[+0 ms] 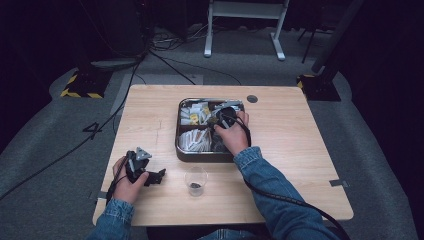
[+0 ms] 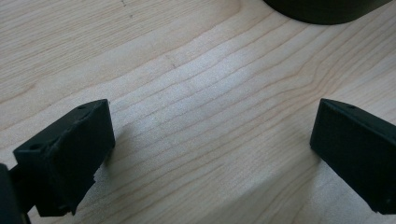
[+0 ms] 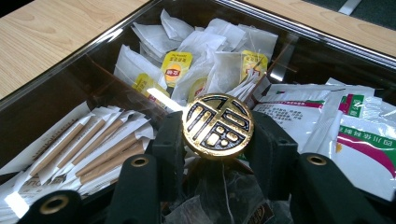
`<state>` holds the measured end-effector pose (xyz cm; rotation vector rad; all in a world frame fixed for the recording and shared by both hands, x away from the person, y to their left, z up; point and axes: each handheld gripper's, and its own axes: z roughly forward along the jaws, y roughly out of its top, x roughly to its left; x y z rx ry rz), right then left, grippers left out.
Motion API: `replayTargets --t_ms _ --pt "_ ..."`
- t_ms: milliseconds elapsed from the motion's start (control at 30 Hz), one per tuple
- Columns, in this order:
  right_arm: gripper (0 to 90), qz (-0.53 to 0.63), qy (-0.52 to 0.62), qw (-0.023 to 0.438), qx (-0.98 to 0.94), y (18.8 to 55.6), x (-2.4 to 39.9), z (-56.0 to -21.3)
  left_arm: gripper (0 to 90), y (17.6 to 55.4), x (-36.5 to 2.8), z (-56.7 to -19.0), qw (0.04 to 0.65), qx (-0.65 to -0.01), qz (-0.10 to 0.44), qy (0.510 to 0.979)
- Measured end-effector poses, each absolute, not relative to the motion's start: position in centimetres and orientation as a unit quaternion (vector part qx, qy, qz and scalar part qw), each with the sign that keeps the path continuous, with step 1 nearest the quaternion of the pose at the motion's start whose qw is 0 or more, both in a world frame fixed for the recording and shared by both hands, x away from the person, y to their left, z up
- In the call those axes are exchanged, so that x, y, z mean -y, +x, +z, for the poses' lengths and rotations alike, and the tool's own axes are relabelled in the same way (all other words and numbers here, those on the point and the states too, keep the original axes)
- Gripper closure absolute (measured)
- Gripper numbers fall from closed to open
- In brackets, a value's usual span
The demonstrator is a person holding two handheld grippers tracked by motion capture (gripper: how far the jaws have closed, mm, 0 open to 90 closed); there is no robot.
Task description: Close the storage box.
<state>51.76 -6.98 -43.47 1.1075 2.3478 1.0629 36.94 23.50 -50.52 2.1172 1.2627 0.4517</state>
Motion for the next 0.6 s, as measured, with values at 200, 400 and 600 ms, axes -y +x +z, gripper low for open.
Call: replayTargets --t_ms 200,400,600 --pt "58.9 0.374 0.389 0.168 -0.825 51.79 6.75 -43.60 0.2 36.94 -23.50 -50.53 0.312 -0.479 0.171 0.802" --pt "58.8 0.379 0.389 0.169 -0.823 51.88 6.65 -43.83 0.2 36.93 -23.48 -50.54 0.313 -0.479 0.170 0.802" --pt "58.8 0.379 0.387 0.172 -0.823 51.96 6.67 -44.06 0.2 36.93 -23.49 -50.53 0.313 -0.479 0.170 0.802"
